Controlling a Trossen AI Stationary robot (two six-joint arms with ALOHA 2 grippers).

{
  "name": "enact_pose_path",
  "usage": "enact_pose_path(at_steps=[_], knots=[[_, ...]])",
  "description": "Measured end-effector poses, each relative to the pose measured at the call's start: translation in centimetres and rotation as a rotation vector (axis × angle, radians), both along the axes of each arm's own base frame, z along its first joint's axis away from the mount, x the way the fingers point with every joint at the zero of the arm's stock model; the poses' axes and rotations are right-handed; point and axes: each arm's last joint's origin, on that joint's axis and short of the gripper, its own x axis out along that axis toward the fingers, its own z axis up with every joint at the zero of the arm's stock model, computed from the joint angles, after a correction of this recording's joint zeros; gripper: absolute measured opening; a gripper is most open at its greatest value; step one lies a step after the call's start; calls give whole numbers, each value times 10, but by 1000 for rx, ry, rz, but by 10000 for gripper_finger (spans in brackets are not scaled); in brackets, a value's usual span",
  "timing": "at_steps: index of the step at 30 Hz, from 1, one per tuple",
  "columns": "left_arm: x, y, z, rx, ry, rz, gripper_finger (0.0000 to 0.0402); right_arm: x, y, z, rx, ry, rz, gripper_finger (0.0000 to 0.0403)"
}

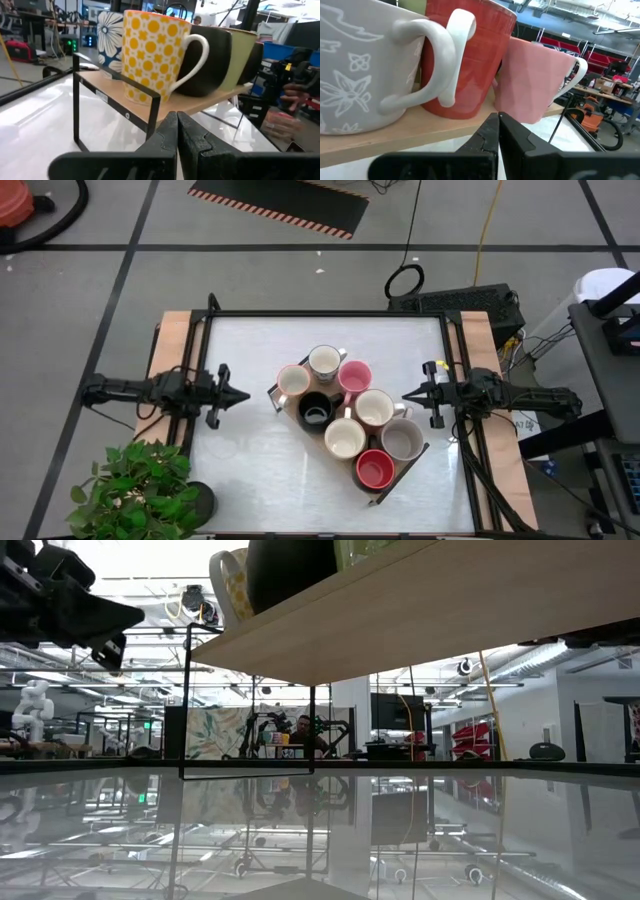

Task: Place coffee mugs
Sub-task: Return to Home Position

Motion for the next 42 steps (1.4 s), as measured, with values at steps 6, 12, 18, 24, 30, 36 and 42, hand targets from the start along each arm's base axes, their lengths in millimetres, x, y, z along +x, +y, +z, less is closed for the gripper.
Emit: enact_pose_path(at_steps=[6, 12, 18, 24, 30, 36, 42], knots=[[-1, -7, 1, 24, -8, -11, 0, 0, 1, 0, -16, 0, 24, 0], [-2, -9, 2, 90, -20, 15, 0, 0, 1, 0, -26, -2, 26, 0], [-2, -8, 2, 129, -24, 46, 0, 0, 2, 0, -11, -4, 57, 0], [-2, -8, 2, 96, -22, 42, 0, 0, 1, 0, 0, -4, 22, 0], [-2, -8, 2, 108, -23, 51, 0, 0, -3, -1, 95, 18, -138, 0], [-2, -6, 3, 142, -26, 124, 0, 0, 5, -2, 25, 21, -95, 0], [-2, -5, 3, 151, -27, 155, 0, 0, 14, -3, 83, 36, -16, 0]])
